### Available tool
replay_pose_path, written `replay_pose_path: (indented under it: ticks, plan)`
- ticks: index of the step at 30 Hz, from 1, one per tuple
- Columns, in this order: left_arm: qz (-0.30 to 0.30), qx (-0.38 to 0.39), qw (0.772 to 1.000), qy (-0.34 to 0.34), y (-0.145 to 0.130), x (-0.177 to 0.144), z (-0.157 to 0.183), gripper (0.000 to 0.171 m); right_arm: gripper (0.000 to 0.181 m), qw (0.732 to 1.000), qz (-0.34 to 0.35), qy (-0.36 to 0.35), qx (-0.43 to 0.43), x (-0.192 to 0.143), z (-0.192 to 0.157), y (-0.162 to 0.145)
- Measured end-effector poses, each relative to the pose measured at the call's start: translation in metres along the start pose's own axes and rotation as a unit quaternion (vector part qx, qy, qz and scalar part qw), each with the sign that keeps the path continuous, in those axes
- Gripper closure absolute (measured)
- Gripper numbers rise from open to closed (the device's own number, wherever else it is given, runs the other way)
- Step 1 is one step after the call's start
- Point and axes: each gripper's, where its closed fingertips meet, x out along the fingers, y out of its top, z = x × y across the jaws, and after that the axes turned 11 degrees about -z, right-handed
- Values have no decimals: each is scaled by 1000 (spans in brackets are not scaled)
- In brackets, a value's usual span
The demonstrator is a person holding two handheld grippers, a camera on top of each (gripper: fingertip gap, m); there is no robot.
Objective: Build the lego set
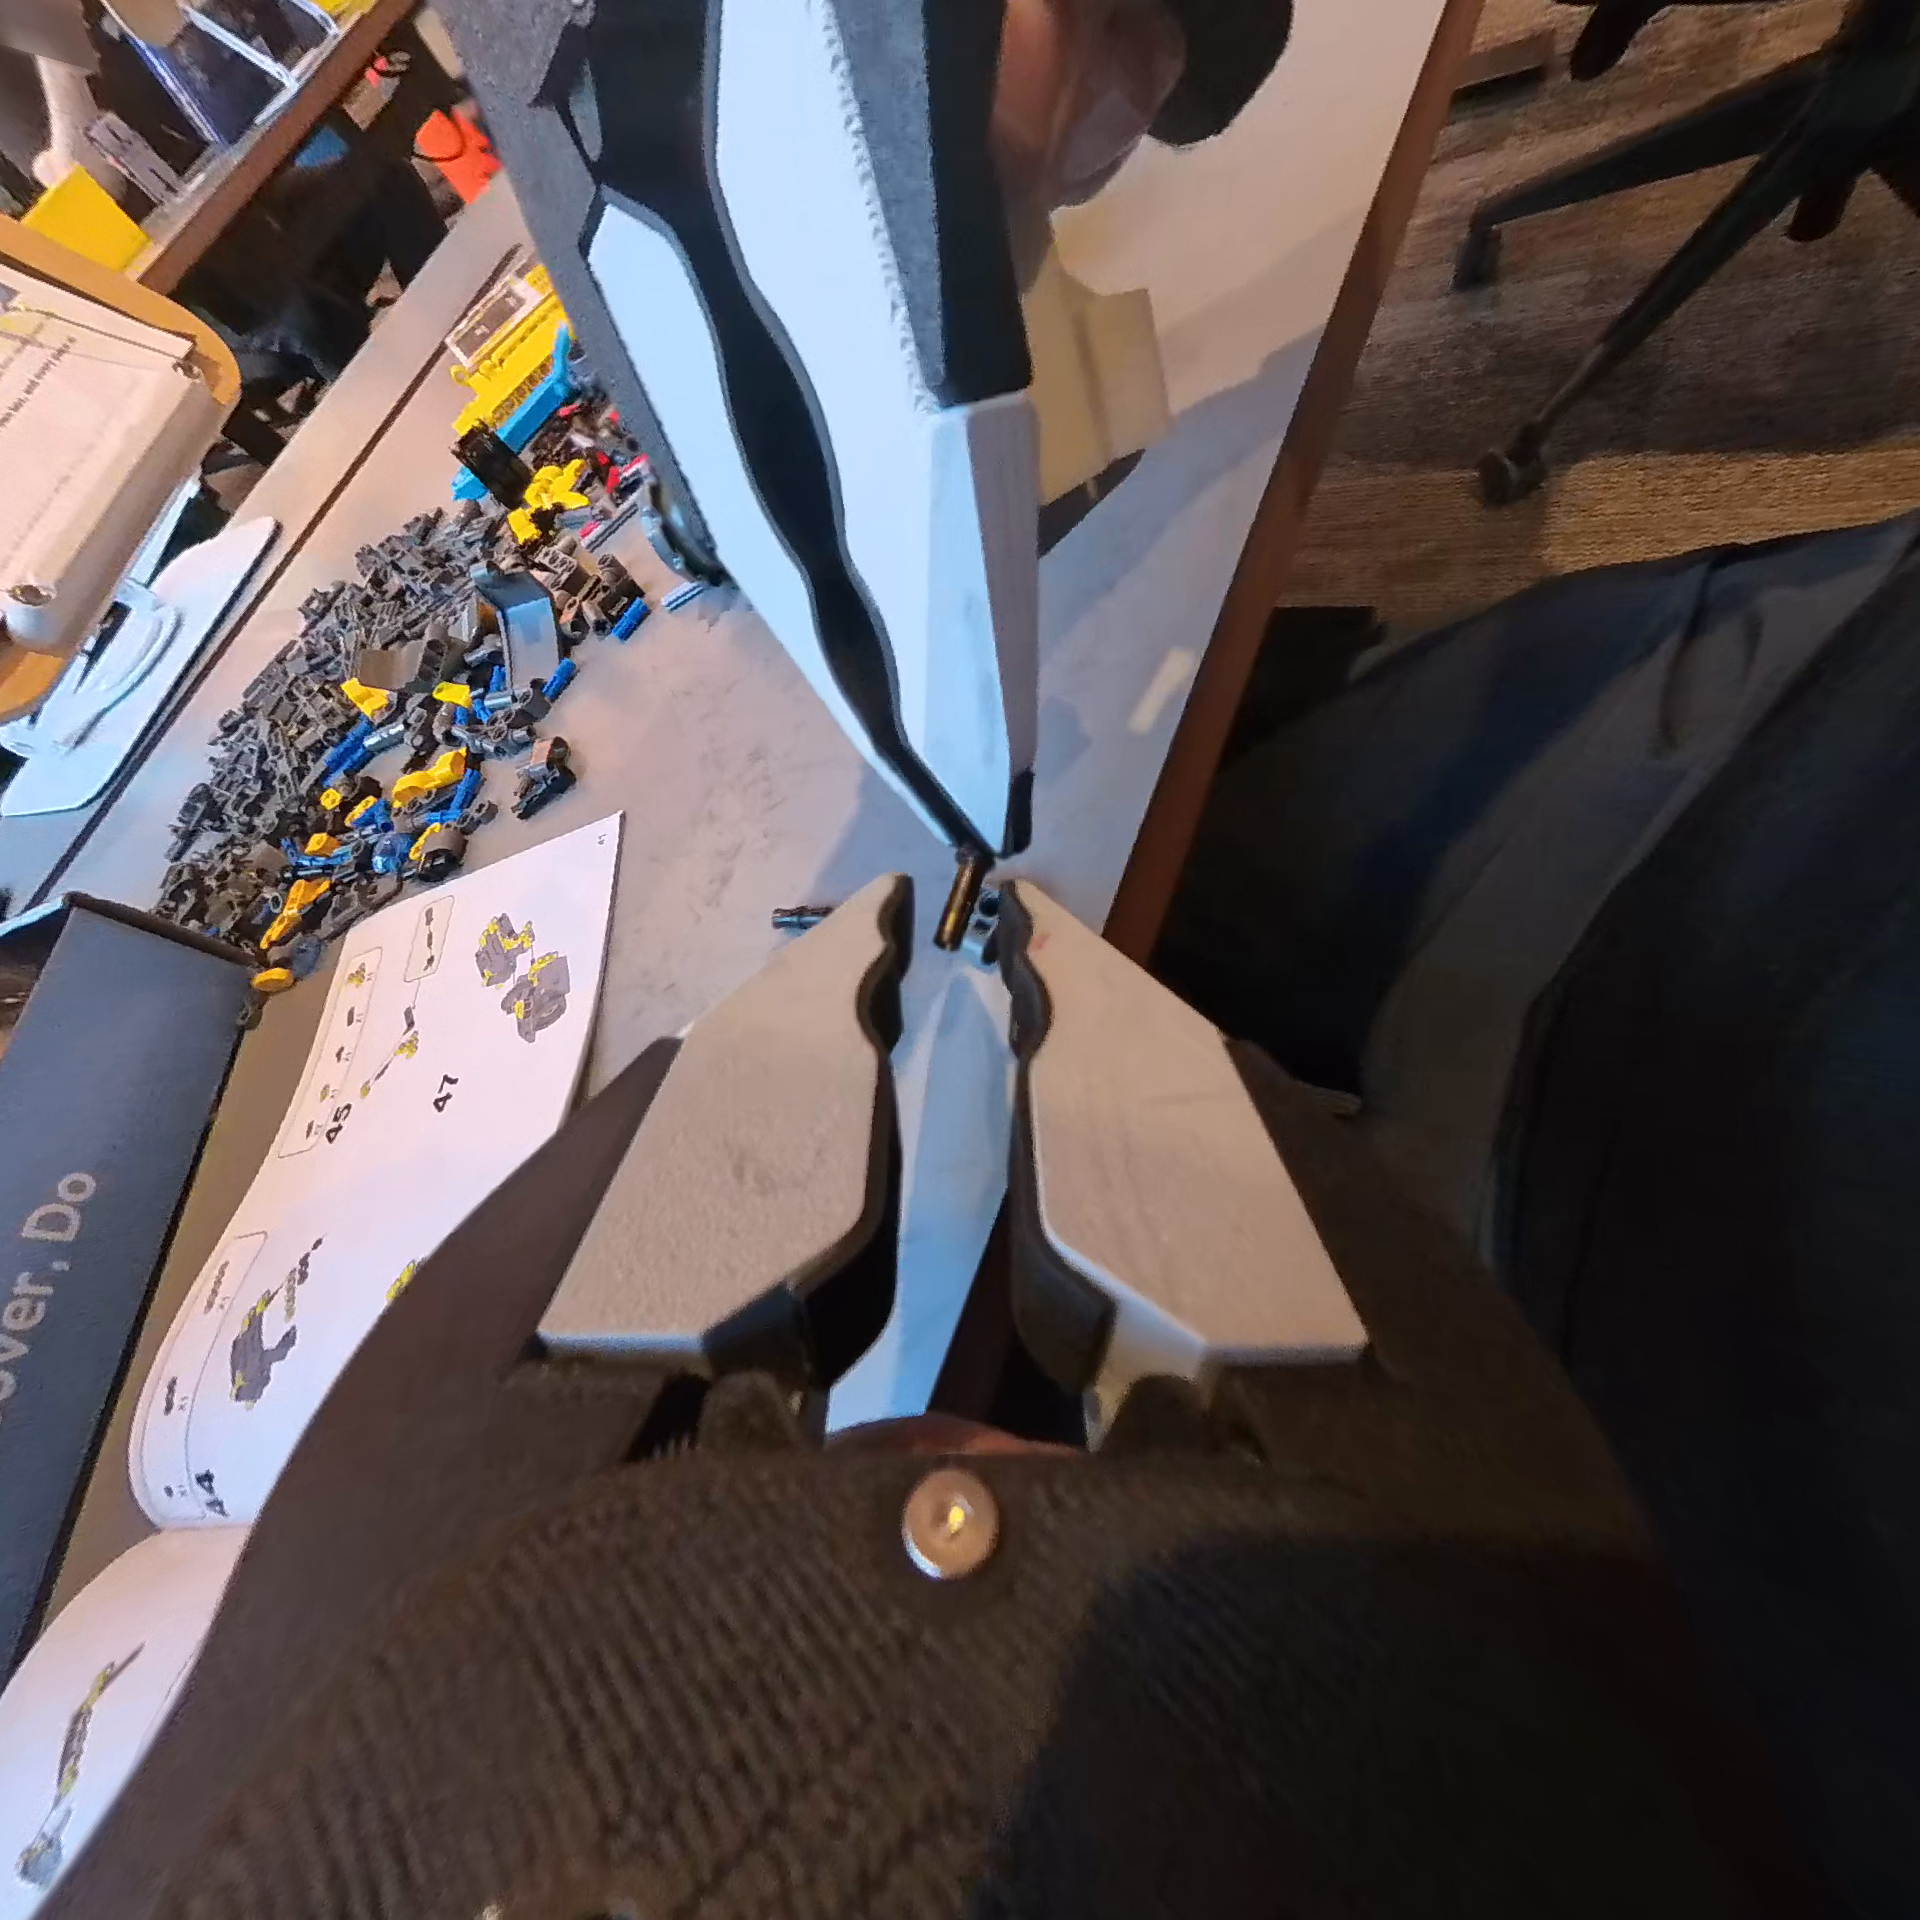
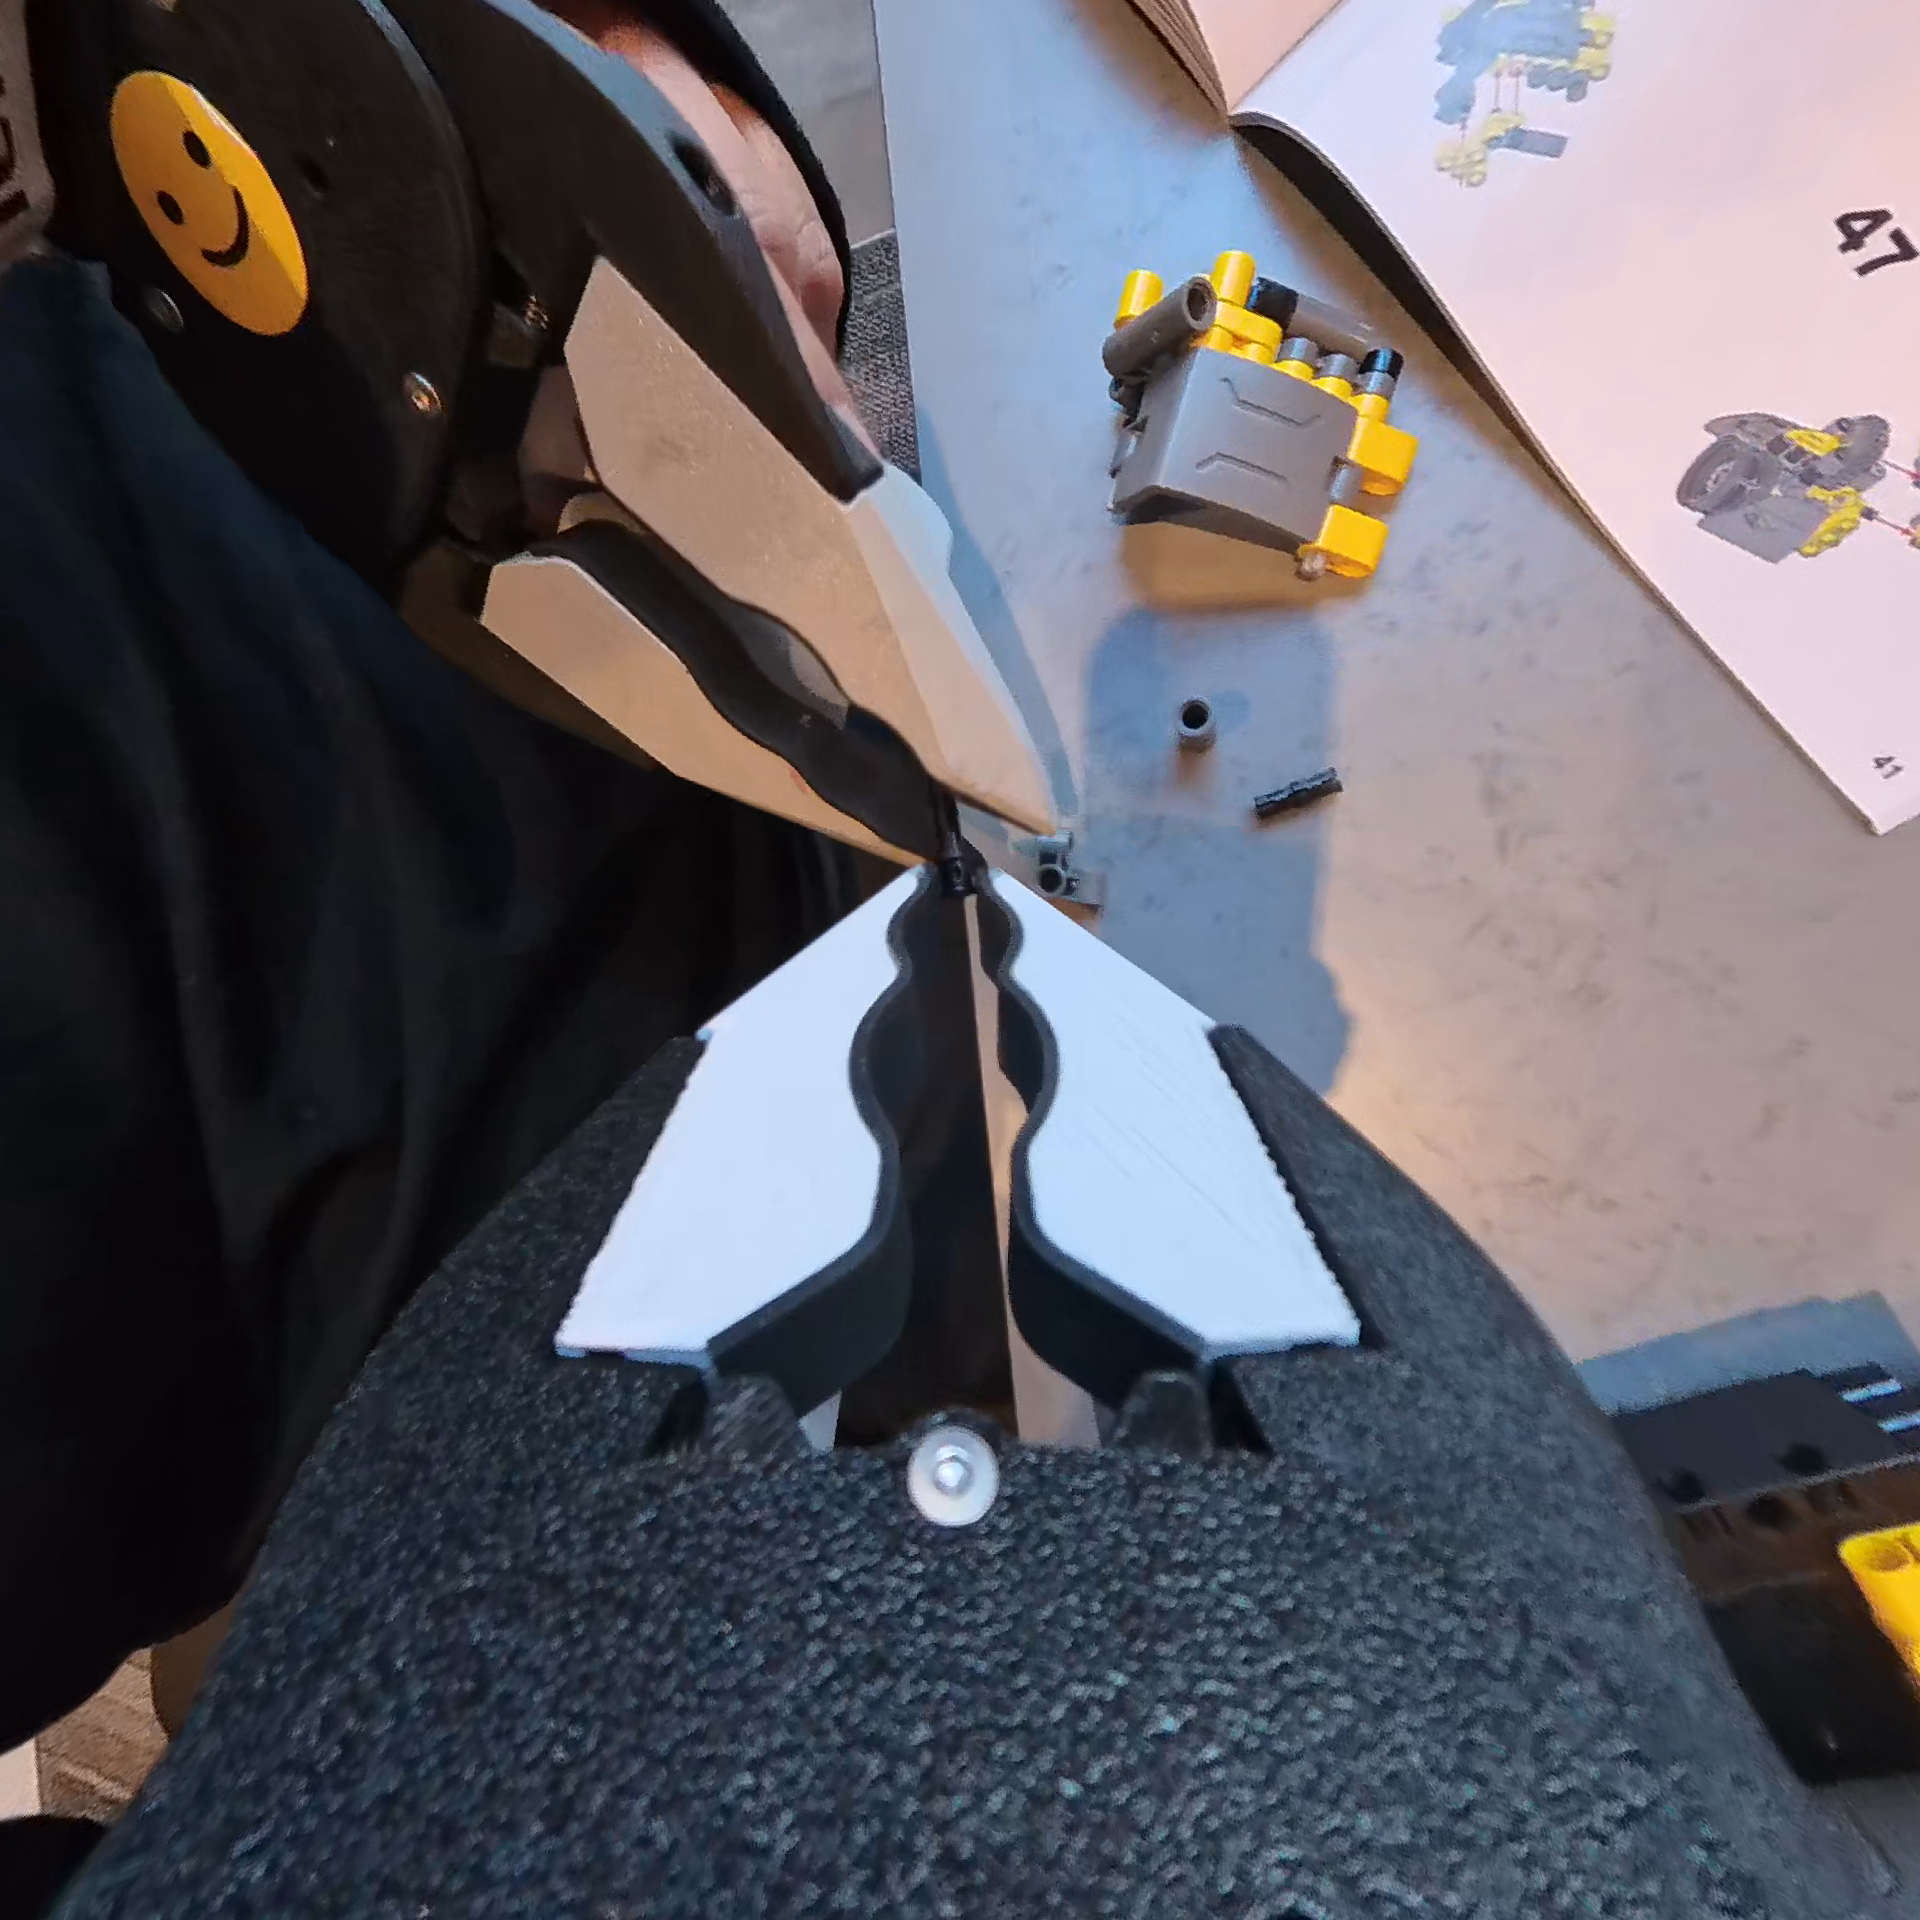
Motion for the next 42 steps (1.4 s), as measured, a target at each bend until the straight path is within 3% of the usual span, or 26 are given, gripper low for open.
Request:
replay_pose_path:
  ticks: [10,14,22,27,31,35,42]
  plan:
    - [-7,9,1000,10,-4,0,-2,156,175,1000,-8,2,0,0,1,0]
    - [-3,35,999,20,0,-1,1,166,175,1000,-11,1,-1,1,1,-1]
    - [-5,56,997,42,-1,0,0,168,175,1000,-9,-11,9,-2,7,-4]
    - [43,-6,998,46,5,-8,-14,168,166,996,79,-7,36,-24,16,6]
    - [98,-69,992,24,14,-19,-23,168,167,982,174,50,47,-40,9,14]
    - [129,-88,988,2,20,-24,-22,168,166,983,176,46,30,-31,4,13]
    - [123,-82,989,-2,20,-22,-17,168,173,981,185,56,22,-30,-1,21]
